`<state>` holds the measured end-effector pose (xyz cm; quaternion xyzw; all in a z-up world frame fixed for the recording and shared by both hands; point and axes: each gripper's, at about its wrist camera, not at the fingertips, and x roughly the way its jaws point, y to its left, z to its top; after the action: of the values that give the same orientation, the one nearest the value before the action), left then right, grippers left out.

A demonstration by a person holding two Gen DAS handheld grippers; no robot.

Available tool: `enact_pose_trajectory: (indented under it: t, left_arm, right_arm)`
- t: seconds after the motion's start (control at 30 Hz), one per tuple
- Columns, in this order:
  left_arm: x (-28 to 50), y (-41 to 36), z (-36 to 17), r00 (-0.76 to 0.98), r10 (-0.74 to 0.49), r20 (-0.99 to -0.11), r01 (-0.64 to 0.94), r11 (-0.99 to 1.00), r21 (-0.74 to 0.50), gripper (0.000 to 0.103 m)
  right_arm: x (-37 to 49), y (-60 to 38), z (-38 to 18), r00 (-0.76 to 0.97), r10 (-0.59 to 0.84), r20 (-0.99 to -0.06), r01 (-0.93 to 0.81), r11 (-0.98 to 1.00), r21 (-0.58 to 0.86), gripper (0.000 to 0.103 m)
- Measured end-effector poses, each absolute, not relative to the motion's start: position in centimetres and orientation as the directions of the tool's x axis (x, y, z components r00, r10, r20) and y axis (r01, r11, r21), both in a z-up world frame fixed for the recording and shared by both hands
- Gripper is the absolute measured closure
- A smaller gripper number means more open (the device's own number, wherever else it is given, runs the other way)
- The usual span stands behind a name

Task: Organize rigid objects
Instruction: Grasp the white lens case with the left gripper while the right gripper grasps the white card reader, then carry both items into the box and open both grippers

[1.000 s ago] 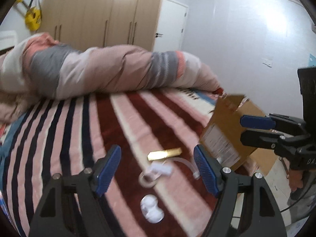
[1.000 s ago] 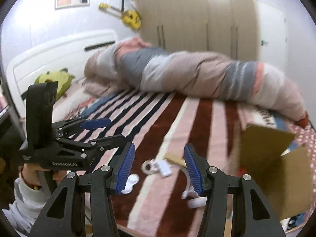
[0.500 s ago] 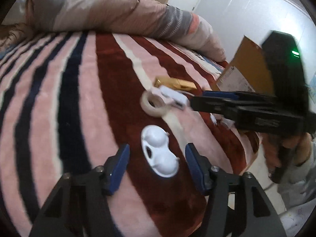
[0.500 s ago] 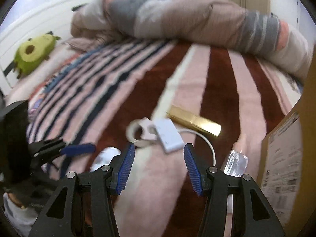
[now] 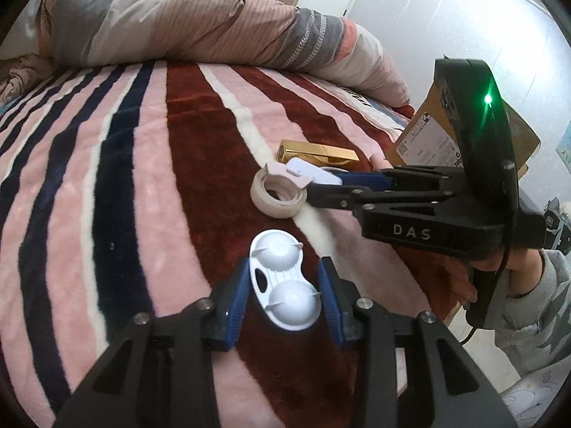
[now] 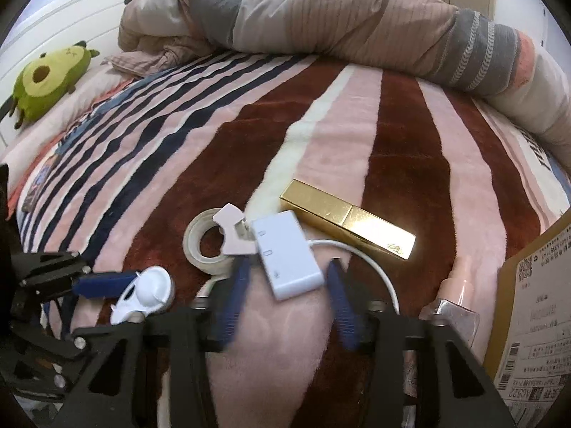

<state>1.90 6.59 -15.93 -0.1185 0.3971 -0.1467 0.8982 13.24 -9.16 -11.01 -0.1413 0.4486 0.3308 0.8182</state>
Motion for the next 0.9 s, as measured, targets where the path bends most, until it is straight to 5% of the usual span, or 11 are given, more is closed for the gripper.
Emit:
enact_pose_trajectory:
  t: [0.43,0.9]
  left_arm:
    - [-1.2,7.9,-9.4,0.745,-0.281,-0.605,0.148,0.954,-0.261,0.068]
    - [-2.6,1.9,4.1,0.836,-0.336,-0.434,0.318,0.941,-0.116,0.068]
  right_arm:
    - [8.5,-10.4,-3.3,0.456,0.517,-0.725,-0.716,0.697,0.046,0.080]
    - [4.4,-18.8,10.6,0.654,0.607,-0.450,-0.678,0.735,0.006,0.080]
